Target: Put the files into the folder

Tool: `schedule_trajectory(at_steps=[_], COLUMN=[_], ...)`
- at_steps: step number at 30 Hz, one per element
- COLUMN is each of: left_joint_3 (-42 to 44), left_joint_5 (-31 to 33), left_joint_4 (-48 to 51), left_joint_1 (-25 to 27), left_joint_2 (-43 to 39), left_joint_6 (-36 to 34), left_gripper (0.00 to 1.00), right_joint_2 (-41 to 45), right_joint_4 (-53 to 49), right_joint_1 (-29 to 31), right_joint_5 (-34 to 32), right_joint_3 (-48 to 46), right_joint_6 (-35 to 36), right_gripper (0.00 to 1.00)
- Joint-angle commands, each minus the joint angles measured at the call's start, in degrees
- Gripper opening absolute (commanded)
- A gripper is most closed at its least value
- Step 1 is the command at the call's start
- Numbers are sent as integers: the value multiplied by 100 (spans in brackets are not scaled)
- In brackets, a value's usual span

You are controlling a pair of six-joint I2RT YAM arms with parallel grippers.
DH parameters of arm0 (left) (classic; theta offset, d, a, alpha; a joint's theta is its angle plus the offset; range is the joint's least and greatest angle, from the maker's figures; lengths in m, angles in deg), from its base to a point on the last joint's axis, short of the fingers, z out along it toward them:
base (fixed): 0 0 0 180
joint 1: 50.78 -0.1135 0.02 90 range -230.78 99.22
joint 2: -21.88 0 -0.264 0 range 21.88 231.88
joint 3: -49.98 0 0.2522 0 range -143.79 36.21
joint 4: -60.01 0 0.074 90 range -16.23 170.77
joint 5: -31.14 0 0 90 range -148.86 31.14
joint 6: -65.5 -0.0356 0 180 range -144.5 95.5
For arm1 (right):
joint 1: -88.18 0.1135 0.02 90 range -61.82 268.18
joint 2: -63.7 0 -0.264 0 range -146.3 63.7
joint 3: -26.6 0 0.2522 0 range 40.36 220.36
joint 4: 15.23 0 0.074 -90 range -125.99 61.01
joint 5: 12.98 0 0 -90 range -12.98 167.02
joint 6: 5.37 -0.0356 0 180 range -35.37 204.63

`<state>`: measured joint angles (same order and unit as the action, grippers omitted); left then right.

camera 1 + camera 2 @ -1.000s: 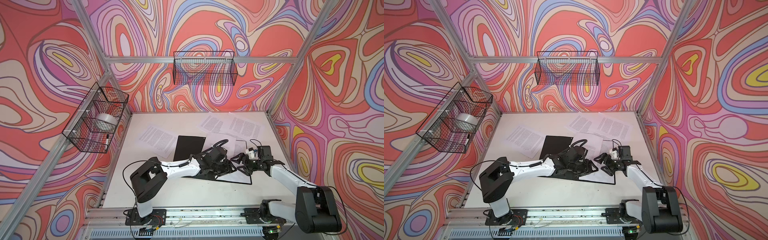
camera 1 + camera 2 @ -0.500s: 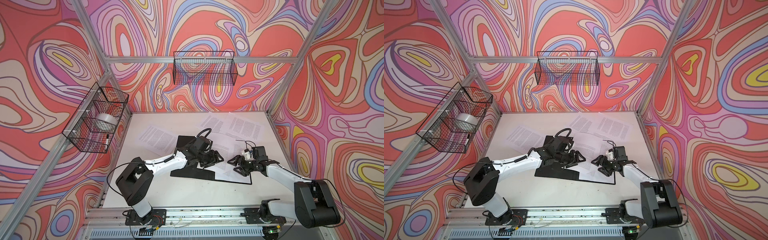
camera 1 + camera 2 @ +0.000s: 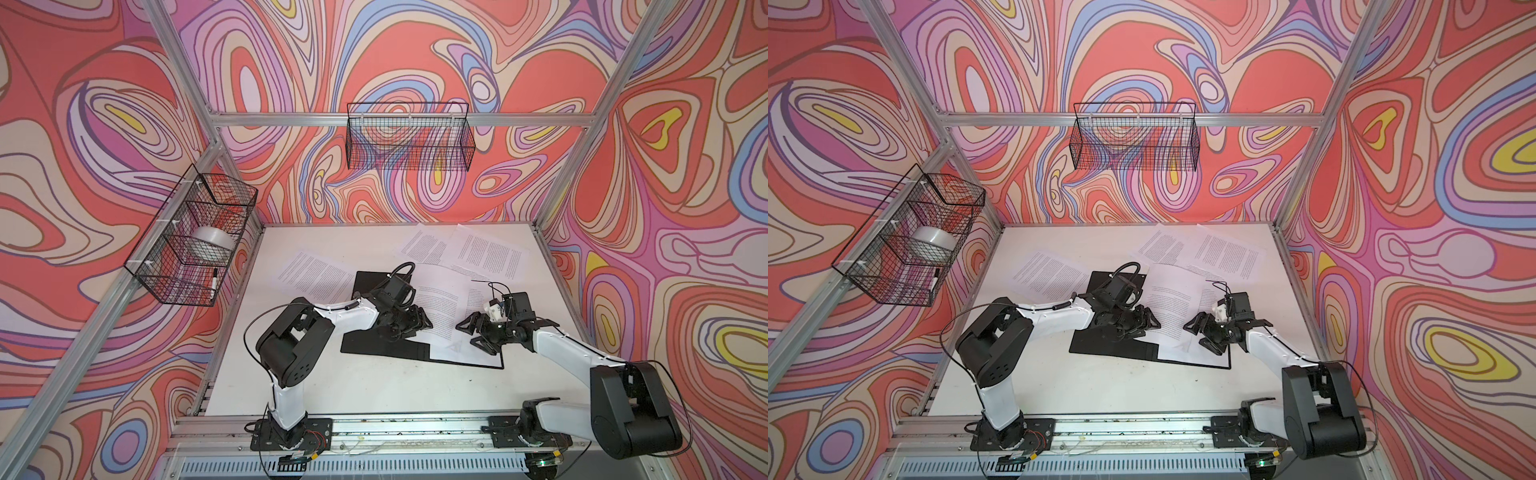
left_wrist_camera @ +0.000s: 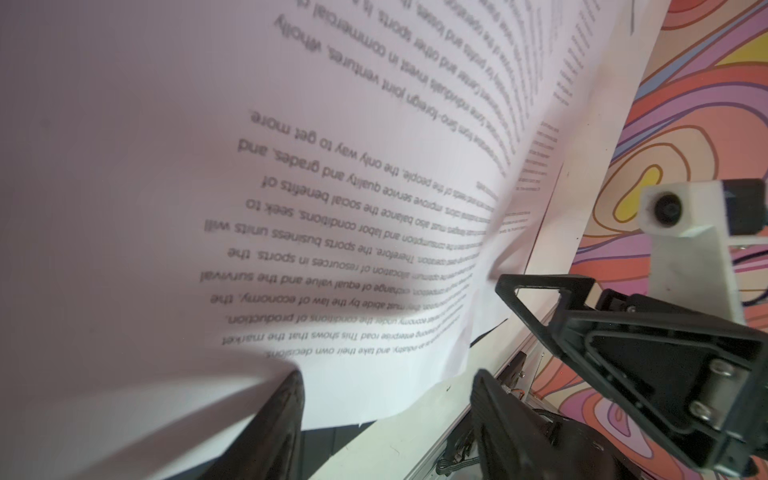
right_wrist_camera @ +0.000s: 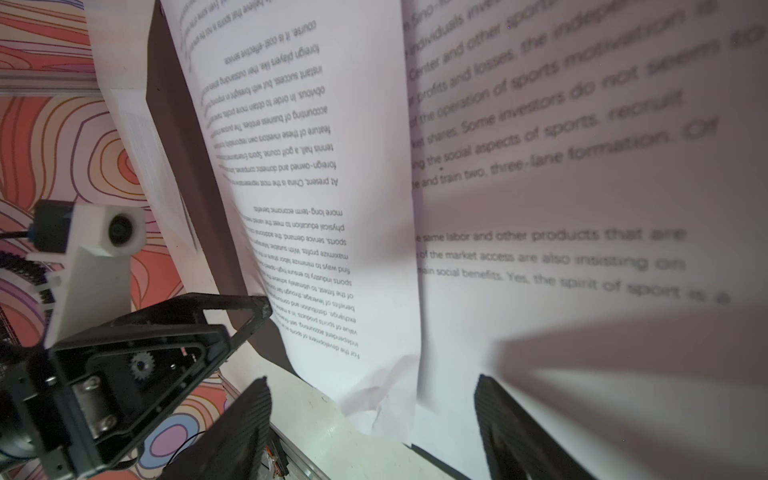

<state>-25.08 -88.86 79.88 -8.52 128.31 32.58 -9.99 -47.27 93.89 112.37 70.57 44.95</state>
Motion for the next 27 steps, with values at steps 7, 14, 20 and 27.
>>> schedule_trajectory(at_steps=[7, 14, 20, 27], left_joint_3=[322, 496, 505, 565], left_joint_5=[135, 98, 37, 59], left_joint_4=[-26, -190, -287, -345], left_joint_1=[-64, -78, -78, -86], left_joint_2=[211, 211, 287, 286], left_joint_6=[-101, -48, -4, 25], left_gripper=[62, 61, 60, 59], right_joint_2=[-168, -420, -467, -438], right_joint_4=[179, 657, 901, 1011], right_joint_1=[156, 370, 448, 470], right_joint_5=[57, 191, 281, 288], right_joint_3=[117, 33, -97, -303], right_joint_6=[2, -361, -647, -795], right_gripper=[82, 79, 67, 57])
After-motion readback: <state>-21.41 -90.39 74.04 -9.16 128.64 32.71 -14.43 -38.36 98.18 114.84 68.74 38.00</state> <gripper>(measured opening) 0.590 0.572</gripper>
